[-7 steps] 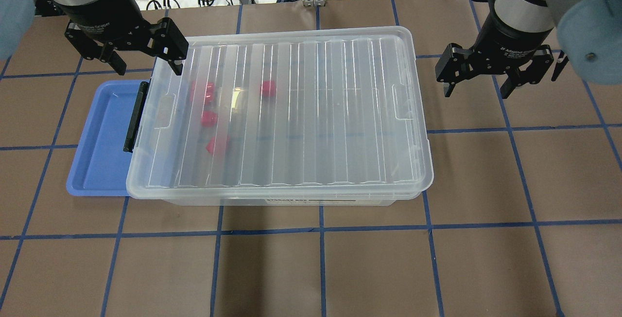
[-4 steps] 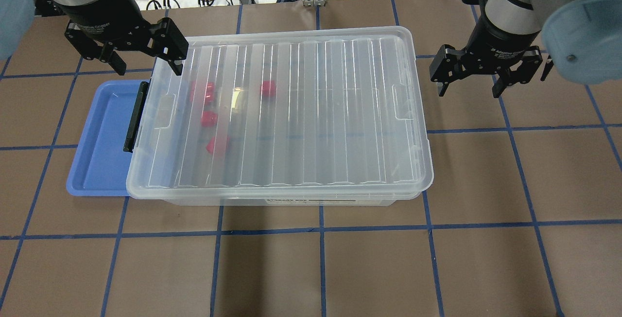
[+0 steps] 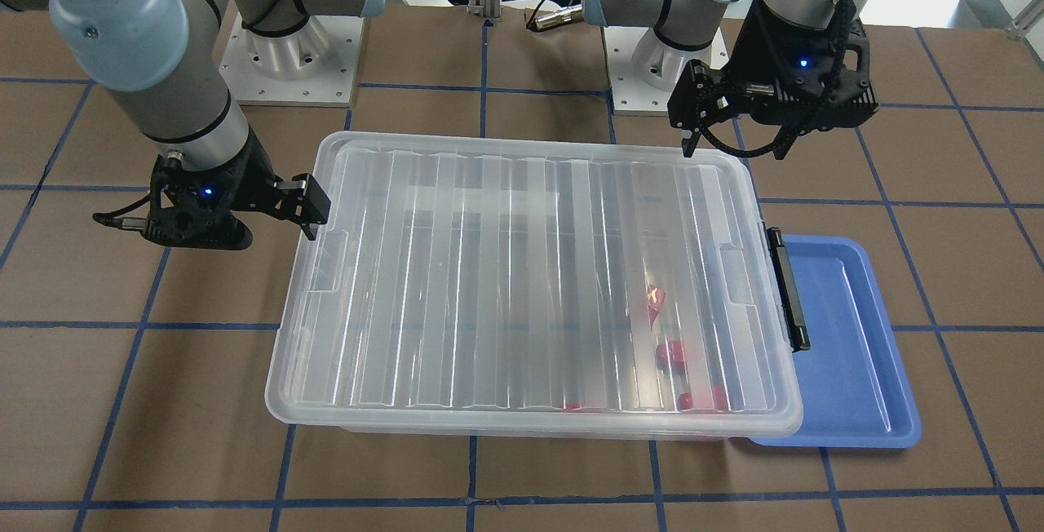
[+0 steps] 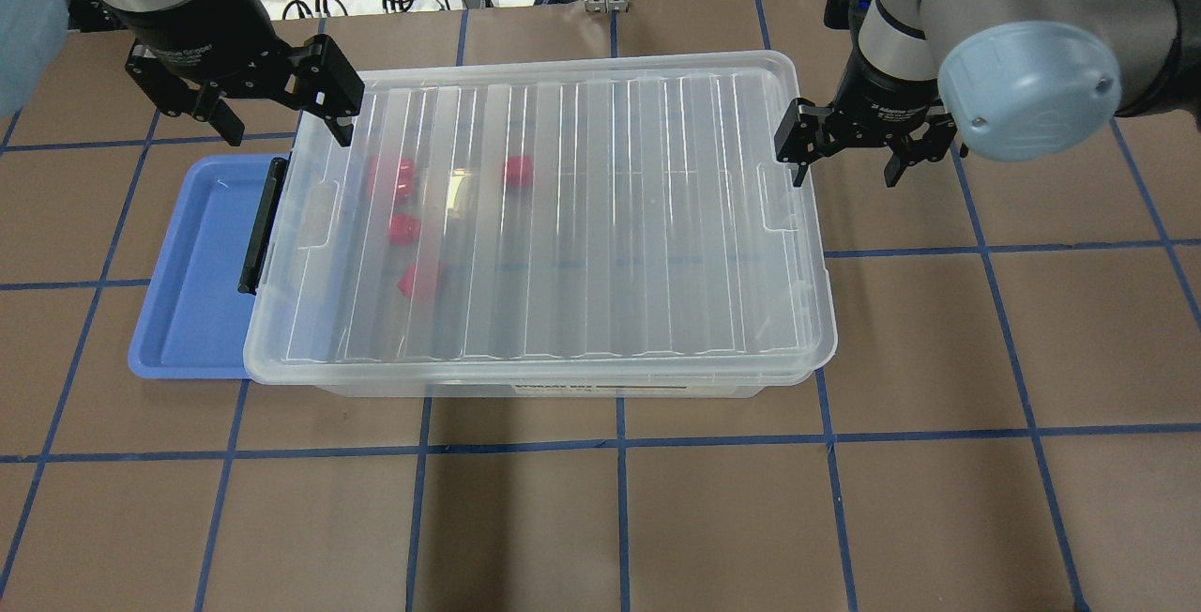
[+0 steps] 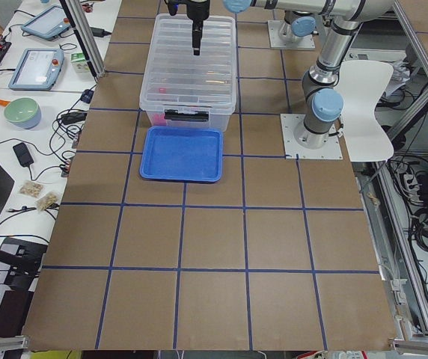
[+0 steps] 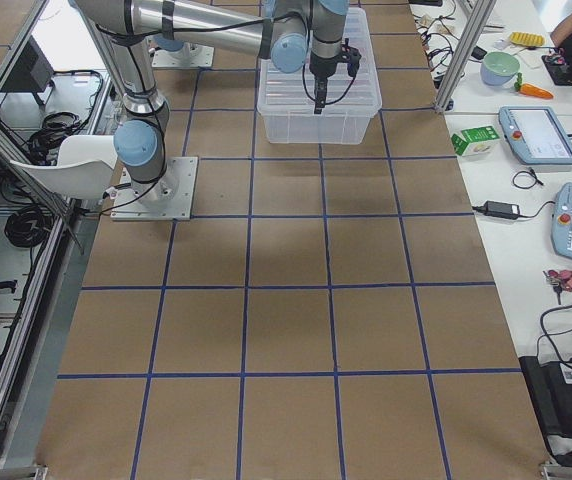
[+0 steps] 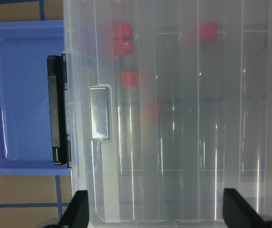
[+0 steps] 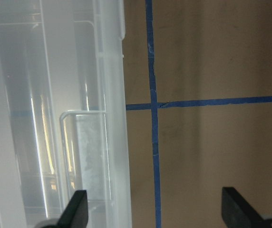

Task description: Place red block in blue tray from box

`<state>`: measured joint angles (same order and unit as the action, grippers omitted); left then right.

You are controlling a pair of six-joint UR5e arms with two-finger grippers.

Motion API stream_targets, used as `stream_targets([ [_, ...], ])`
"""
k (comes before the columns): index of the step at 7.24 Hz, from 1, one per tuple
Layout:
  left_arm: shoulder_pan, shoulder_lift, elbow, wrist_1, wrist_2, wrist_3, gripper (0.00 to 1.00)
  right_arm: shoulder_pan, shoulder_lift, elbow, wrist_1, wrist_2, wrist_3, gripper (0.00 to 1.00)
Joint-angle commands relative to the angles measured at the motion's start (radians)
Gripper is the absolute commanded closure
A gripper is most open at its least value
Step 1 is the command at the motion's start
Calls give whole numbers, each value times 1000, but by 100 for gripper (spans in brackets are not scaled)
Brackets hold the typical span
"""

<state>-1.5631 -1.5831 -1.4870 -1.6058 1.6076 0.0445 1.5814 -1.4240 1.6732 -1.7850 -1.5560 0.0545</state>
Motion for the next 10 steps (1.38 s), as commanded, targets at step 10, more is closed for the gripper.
stream_targets([
  [10, 0, 0, -1, 1, 0, 0, 0, -33, 105, -9, -102, 2, -28, 0],
])
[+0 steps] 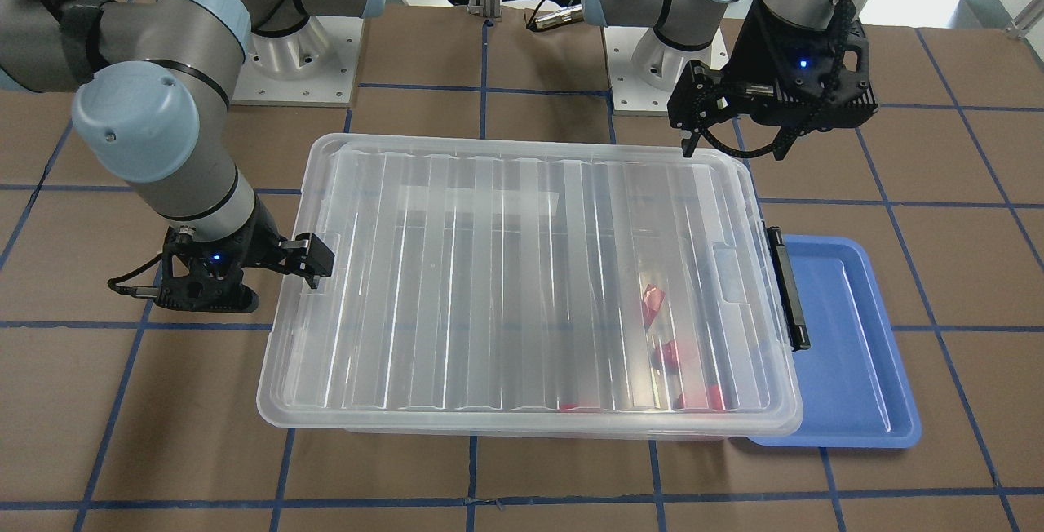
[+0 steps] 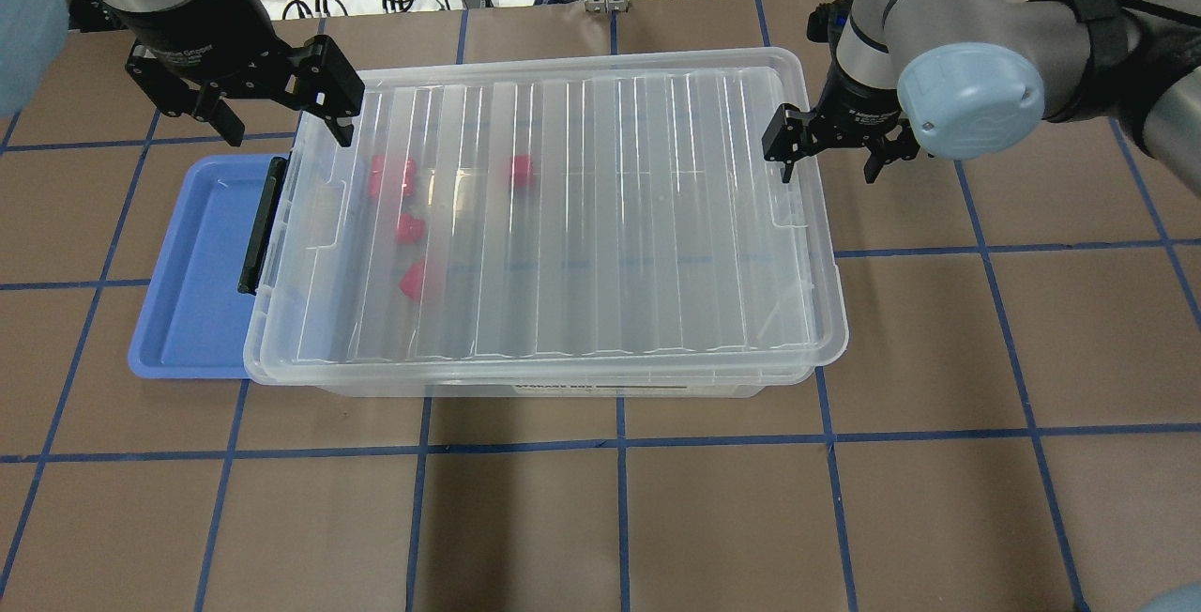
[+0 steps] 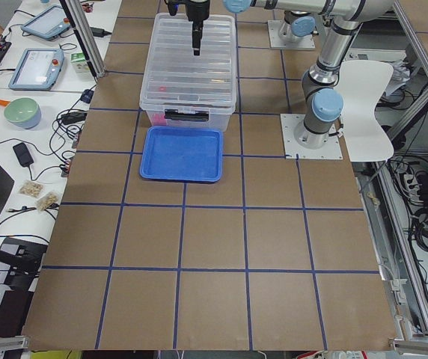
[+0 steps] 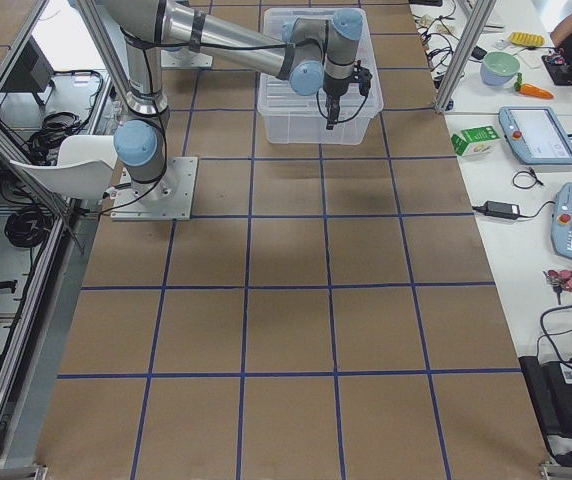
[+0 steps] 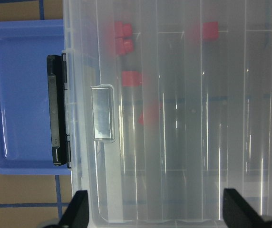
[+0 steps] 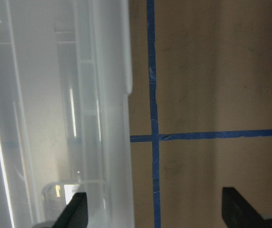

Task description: Place red block in blue tray from box

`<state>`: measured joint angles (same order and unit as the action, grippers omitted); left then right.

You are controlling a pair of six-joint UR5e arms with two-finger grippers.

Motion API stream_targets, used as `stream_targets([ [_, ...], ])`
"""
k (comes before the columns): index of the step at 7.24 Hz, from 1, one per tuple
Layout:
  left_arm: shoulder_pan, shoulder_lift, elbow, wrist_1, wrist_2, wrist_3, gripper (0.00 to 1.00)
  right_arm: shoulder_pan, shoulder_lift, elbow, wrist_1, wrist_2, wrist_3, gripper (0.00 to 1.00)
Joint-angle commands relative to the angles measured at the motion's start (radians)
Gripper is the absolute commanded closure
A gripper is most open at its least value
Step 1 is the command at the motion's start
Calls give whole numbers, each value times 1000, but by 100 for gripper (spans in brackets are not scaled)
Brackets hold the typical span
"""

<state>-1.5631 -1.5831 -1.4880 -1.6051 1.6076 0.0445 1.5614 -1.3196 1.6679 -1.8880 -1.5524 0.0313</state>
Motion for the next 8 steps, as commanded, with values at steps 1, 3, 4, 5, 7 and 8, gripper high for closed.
stream_targets([
  [1, 0, 0, 0, 1, 0, 0, 0, -26, -1, -5, 1, -3, -14, 0],
  [3, 0, 0, 0, -1, 0, 0, 0, -58, -1, -7, 7, -26, -63, 0],
  [4, 0, 0, 0, 1, 0, 0, 0, -69, -4, -5, 10, -32, -64, 0],
  [5, 0, 0, 0, -1, 0, 0, 0, -69, -10, -5, 15, -32, -64, 0],
  [7, 0, 0, 0, -1, 0, 0, 0, -69, -13, -7, 24, -31, -62, 0],
  [8, 0, 0, 0, 1, 0, 0, 0, -69, -18, -5, 36, -32, -62, 0],
])
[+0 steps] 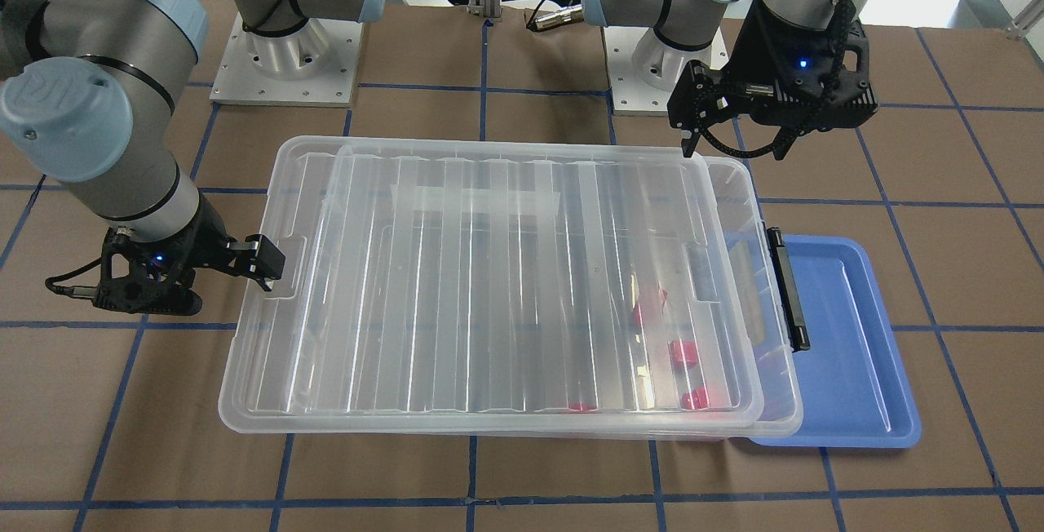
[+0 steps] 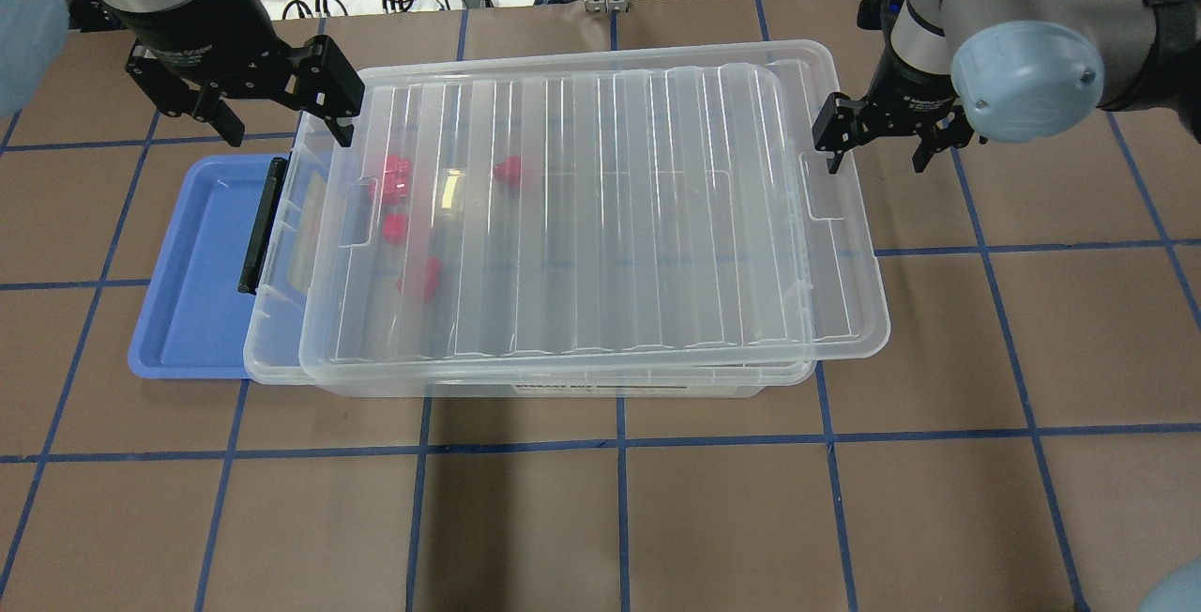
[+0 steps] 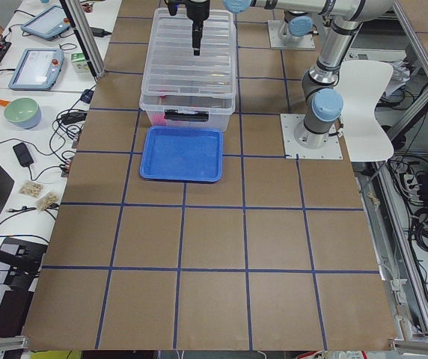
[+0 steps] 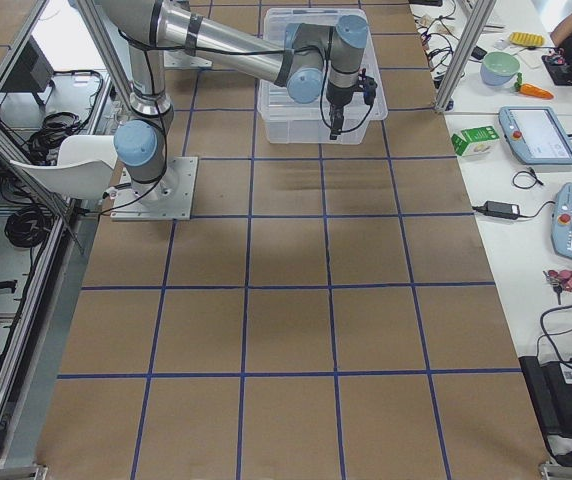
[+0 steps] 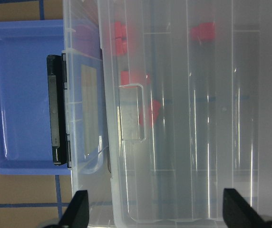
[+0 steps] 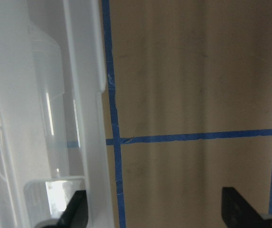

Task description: Place red block in blue tray from box

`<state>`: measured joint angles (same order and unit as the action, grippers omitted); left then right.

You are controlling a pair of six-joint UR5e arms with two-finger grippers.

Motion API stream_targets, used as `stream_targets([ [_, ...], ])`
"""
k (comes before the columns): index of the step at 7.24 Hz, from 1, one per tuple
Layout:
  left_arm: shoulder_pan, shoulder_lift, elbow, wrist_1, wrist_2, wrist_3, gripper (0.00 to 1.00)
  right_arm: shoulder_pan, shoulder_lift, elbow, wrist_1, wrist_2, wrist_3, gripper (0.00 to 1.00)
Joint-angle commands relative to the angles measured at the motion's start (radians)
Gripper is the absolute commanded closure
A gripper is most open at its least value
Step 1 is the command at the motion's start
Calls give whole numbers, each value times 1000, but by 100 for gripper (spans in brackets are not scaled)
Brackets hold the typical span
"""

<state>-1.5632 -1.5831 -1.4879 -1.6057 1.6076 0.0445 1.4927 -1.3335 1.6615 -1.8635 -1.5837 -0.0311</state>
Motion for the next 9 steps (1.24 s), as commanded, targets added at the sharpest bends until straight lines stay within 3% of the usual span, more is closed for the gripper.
stream_targets([
  [1, 0, 0, 0, 0, 0, 0, 0, -2, -4, 9, 17, -2, -1, 0],
  [7, 0, 0, 0, 0, 0, 0, 0, -3, -21, 11, 79, -25, -30, 0],
  [9, 0, 0, 0, 1, 0, 0, 0, -6, -20, 11, 81, -74, -73, 0],
])
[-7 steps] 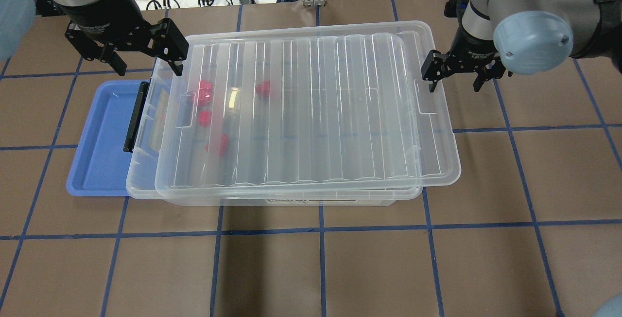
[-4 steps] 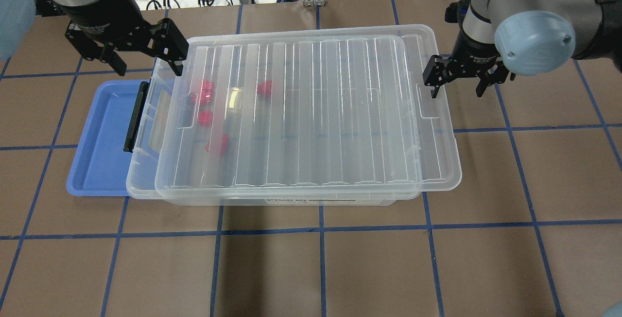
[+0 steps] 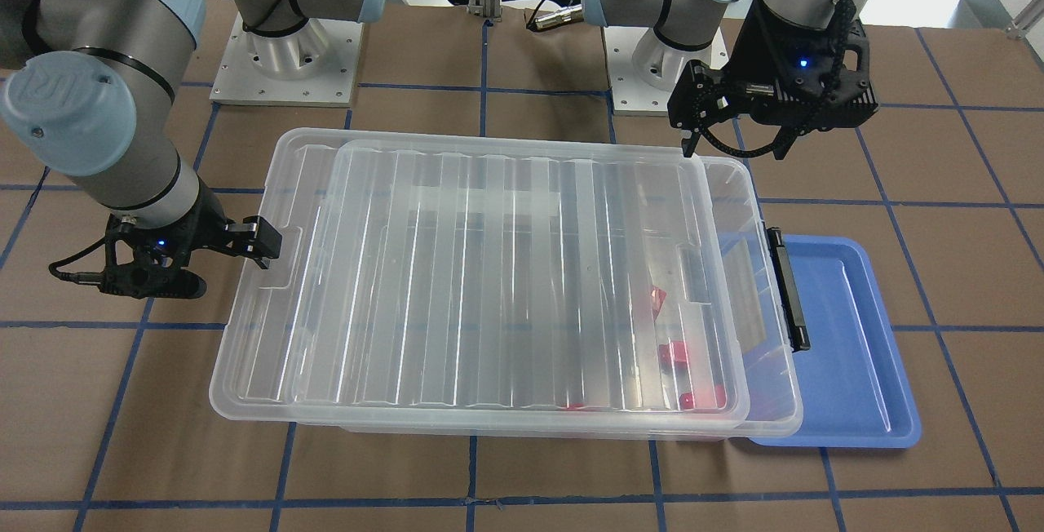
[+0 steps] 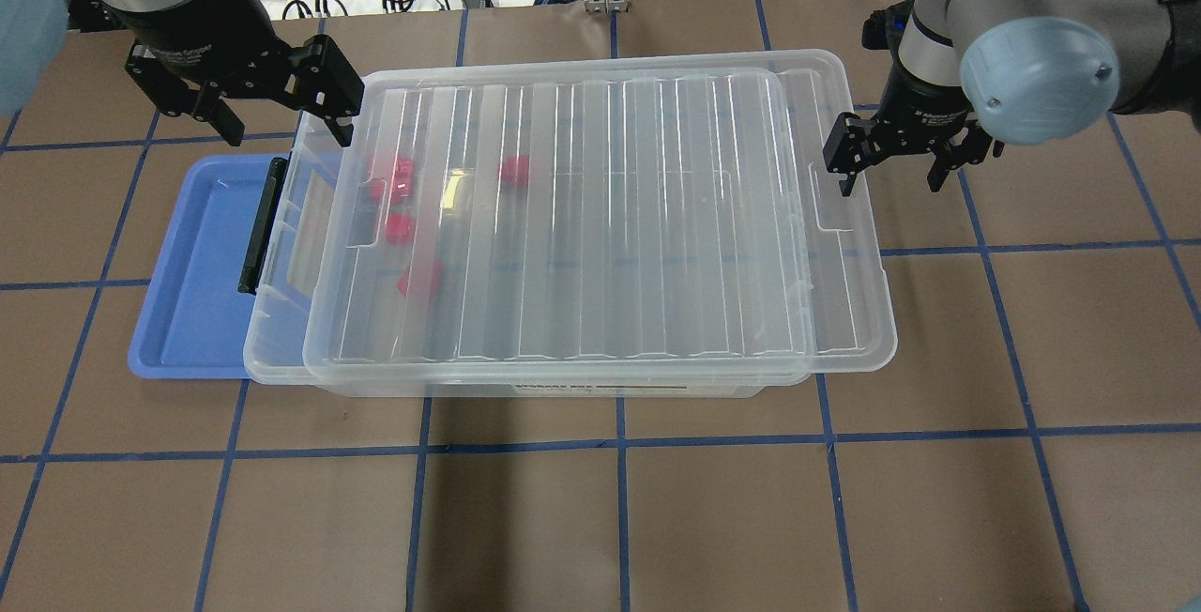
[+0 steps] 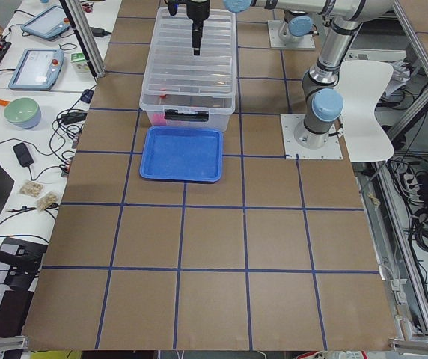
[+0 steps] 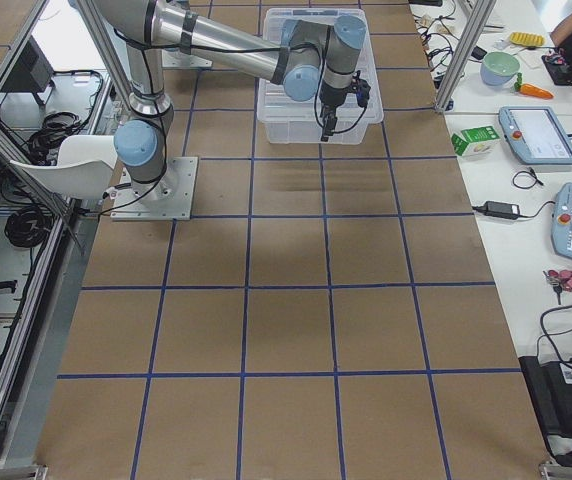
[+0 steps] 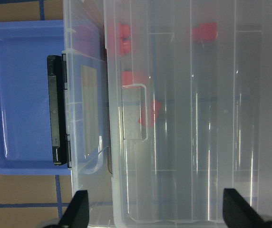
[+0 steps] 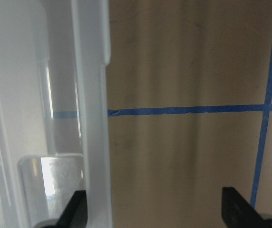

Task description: Place red block in blue tray from box

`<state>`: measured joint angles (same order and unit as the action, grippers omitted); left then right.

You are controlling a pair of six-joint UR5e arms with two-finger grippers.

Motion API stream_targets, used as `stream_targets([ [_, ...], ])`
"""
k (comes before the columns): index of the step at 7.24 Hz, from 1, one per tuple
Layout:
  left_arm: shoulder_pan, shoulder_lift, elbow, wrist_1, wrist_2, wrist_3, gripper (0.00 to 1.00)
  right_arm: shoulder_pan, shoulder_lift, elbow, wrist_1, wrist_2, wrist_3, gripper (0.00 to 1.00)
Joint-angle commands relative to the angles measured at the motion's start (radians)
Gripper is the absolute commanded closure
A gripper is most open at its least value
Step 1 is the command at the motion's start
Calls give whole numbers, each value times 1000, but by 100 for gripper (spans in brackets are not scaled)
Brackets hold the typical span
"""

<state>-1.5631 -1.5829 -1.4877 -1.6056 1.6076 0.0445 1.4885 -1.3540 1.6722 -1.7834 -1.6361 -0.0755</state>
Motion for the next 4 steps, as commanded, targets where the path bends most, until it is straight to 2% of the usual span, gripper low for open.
stream_targets([
  [1, 0, 0, 0, 1, 0, 0, 0, -2, 1, 0, 1, -24, -49, 0],
  [4, 0, 0, 0, 1, 0, 0, 0, -55, 1, 0, 1, -50, -118, 0],
])
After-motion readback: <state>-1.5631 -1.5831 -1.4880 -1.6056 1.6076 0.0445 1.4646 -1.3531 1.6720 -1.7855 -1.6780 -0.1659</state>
